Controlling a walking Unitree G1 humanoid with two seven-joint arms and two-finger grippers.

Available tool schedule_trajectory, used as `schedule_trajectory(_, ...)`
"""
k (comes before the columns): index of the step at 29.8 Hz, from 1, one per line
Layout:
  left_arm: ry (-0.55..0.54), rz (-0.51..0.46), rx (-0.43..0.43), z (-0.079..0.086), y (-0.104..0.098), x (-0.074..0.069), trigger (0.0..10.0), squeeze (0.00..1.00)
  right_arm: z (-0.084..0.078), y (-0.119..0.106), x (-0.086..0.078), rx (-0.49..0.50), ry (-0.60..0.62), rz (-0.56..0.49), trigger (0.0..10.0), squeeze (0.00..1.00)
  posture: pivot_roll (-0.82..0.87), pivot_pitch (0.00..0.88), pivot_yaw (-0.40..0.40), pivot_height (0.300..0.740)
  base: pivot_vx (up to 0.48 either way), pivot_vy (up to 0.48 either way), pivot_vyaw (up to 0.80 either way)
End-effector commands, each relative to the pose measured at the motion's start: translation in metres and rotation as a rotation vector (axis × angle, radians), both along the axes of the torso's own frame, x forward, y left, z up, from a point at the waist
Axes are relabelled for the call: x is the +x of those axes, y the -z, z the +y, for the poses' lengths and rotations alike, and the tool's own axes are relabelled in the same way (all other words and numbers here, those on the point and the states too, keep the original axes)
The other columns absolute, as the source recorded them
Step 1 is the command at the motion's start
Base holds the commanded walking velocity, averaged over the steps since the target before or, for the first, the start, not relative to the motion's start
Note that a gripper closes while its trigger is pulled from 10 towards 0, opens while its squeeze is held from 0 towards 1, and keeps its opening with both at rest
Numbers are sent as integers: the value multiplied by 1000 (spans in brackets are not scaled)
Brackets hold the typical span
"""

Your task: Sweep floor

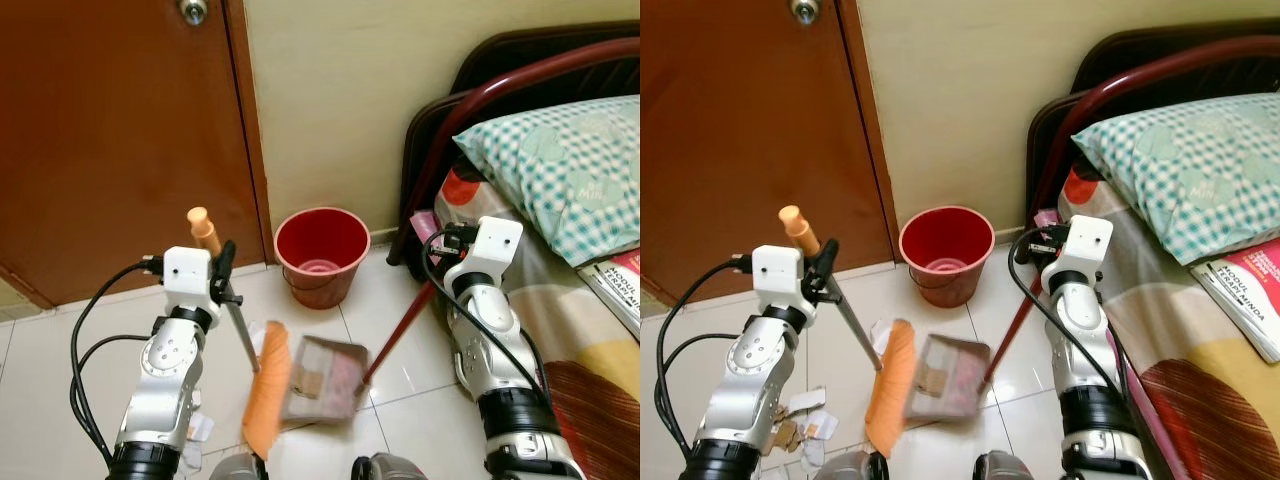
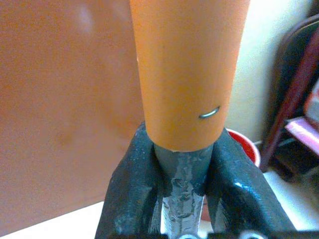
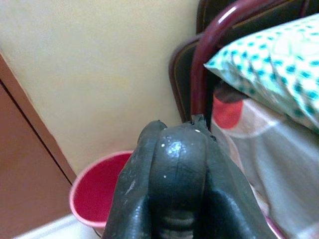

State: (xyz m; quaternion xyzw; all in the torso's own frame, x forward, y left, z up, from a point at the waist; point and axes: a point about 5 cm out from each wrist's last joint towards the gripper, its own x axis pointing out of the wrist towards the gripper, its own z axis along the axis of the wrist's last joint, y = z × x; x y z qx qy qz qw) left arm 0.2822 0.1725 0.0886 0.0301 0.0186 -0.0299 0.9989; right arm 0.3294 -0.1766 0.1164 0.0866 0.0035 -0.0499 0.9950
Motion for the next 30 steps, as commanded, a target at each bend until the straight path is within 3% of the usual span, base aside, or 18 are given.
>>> schedule_trajectory(1,-56,11,77,14,2,0,10000,0,-3,-17,4,31,-3,-54,10000,0,-44,76,5,740,0,0,0)
schedule_trajectory(13,-135,30,74,18,6,0,10000,0,17,-58,20,182,-150,-120,10000,0,-53,70,-8,740,0,0,0)
schedule_trajectory(19,-138,40,56,14,10,-2,10000,0,26,-85,28,185,-209,-190,10000,0,-54,71,-18,740,0,0,0)
schedule_trajectory(30,-134,36,30,8,11,-2,10000,0,25,-130,46,206,-201,-305,10000,0,-50,75,-28,740,0,0,0)
